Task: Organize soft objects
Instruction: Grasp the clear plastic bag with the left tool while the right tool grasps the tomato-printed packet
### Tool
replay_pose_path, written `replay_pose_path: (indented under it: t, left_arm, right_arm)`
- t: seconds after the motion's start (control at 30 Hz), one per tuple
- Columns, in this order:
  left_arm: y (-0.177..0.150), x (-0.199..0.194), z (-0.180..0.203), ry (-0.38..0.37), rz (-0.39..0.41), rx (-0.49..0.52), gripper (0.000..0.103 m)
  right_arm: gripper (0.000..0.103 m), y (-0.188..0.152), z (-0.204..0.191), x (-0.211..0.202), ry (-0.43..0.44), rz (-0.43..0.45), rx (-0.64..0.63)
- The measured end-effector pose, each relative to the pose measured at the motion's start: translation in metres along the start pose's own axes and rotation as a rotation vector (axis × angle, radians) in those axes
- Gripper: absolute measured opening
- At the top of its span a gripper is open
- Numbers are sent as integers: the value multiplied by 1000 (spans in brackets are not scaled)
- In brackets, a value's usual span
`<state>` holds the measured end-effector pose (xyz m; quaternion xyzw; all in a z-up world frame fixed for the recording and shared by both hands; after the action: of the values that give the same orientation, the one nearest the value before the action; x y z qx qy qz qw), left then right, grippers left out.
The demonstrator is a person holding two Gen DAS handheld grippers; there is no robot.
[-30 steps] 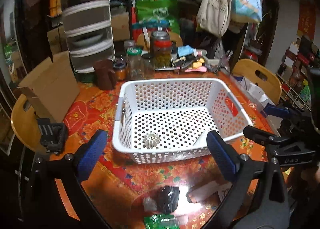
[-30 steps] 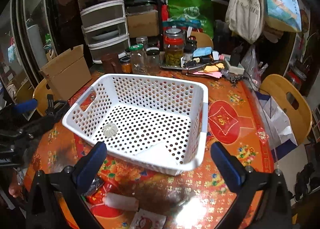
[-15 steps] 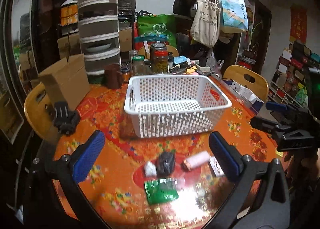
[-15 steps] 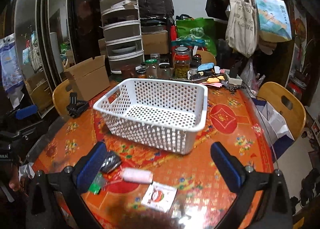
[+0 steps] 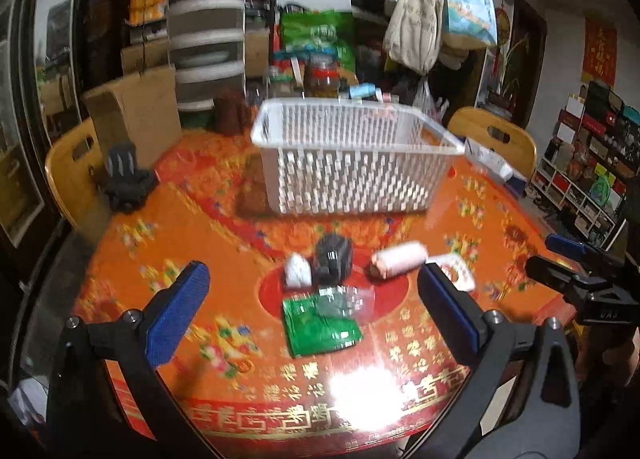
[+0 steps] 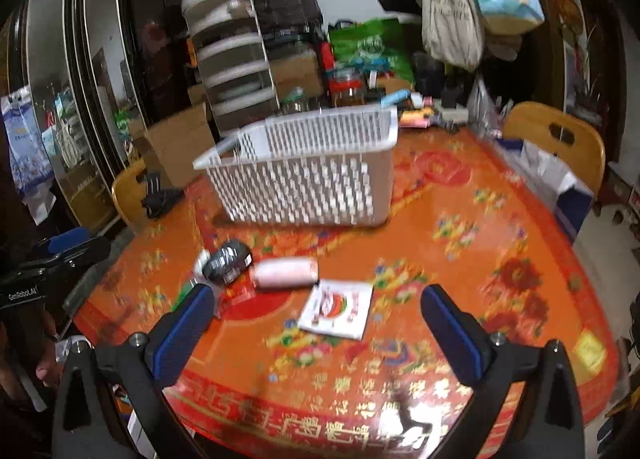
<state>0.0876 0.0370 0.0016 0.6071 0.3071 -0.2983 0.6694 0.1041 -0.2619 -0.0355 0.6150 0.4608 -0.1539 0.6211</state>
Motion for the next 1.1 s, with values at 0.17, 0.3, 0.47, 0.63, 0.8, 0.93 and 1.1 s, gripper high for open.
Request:
replay_pose_path:
  t: [0.17, 0.3, 0.47, 0.63, 0.8, 0.93, 1.1]
  left_arm:
    - [-10, 52, 12, 6, -58, 16, 103]
    - [-11, 88, 21, 30, -98, 35, 100]
    - [-10, 124, 30, 33, -161, 58, 89]
    - [-10, 144, 37, 42, -191, 70, 81]
    - [-8, 153, 37, 25, -204, 62, 54]
    - [-7, 151, 35, 23, -182, 53, 54]
    - [-5, 138, 29, 22, -139, 41, 54]
  right_arm:
    - [82, -15, 7, 37, -2, -73, 30]
    - [81, -19, 7, 55, -6, -111, 30]
    - [81, -20, 10, 65, -13, -130, 42]
    - [81, -18, 14, 76, -32, -163, 50]
    - [81, -15, 13, 81, -28, -172, 50]
    - [81, -13, 14, 85, -28, -177, 53]
    - [81, -11, 10, 94, -39, -200, 50]
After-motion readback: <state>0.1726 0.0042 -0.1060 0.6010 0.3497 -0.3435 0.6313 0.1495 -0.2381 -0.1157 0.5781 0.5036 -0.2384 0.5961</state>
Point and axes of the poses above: each gripper's, at about its wrist camera, not at the fingertips, and x roughly the way its jaws point, z to its right, y to its top, the point moved 3 cm from there along x, roughly the way its jaws point, and after that the axes turned 13 degrees about -z, right-handed, at the moved point
